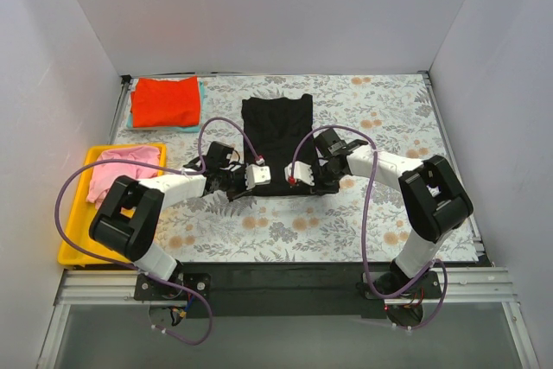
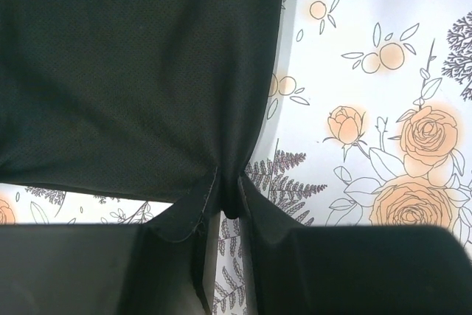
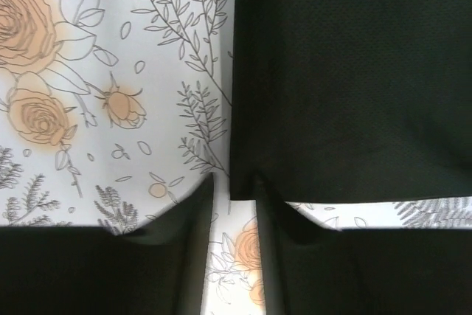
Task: Fold and stack the t-shirts
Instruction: Fold the tshirt
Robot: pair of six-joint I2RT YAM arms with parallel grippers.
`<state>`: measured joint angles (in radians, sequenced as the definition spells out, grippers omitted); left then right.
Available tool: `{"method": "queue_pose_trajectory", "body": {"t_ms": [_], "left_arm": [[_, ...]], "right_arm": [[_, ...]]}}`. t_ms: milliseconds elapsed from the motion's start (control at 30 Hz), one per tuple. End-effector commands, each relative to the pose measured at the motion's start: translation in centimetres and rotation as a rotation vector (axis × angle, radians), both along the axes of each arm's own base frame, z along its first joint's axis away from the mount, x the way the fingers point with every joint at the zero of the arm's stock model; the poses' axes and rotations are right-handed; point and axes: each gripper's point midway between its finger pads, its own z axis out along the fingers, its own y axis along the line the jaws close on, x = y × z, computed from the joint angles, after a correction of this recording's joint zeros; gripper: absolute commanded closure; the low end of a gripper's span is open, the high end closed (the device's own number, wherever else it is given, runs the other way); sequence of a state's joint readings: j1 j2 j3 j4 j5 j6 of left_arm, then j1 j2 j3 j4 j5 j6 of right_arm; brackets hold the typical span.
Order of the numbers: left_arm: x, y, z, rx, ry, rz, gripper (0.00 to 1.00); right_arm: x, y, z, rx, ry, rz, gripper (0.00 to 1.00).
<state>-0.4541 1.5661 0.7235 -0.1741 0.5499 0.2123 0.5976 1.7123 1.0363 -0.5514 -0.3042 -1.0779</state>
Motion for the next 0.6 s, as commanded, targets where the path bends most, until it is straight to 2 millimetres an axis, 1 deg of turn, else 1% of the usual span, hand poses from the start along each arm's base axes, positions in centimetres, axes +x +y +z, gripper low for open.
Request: {"method": "queue_pose_trajectory", "body": {"t_ms": [0,67,100,167,233,267,300,367,433,500,567], "left_arm": [[-0.4,0.0,0.0,0.012,0.035,0.001,0.89],[-0.3,-0.3,0.4,0.001,0.038,0.001,0.98],[-0.2,-0.3,0.8,-0.003,0.035,0.002,1.00],[0.4,-0.7,2.1,-0.021,0.027,0.013,1.00],[0.2,-0.8,3.2,-0.025,0.037,0.007,1.00],[0.6,-1.2,4.5,-0.041,0.017,-0.008,1.00],[0.3,-1.2,5.4,-0.046,0.016,-0.015,1.00],[0.5,-1.5,7.2,-0.064,-0.016,-0.041,1.00],[-0.1,-1.3,8.4,-0.063,-0.021,-0.057,1.00],[-0.5,-1.0,9.4,-0.053,-0.034,-0.075,1.00],[-1.1,-0.8,10.0,-0.050,-0.029,-0.084,1.00]], "right_arm": [[1.0,0.3,0.0,-0.003,-0.037,-0.006,0.77],[1.5,0.2,0.3,-0.011,-0.050,-0.019,0.93],[1.6,0.3,0.6,-0.009,-0.059,-0.021,0.99],[1.9,0.4,2.0,0.005,-0.078,-0.030,0.99],[1.9,0.5,3.9,0.020,-0.088,-0.037,0.99],[2.4,0.8,5.2,0.039,-0.106,-0.044,0.99],[2.3,1.0,6.0,0.052,-0.113,-0.046,0.99],[2.2,1.2,8.5,0.087,-0.141,-0.045,0.99],[1.7,1.0,10.1,0.099,-0.149,-0.048,0.99],[1.7,0.9,11.3,0.104,-0.163,-0.048,0.99],[0.8,0.3,11.9,0.095,-0.146,-0.045,0.99]]}}
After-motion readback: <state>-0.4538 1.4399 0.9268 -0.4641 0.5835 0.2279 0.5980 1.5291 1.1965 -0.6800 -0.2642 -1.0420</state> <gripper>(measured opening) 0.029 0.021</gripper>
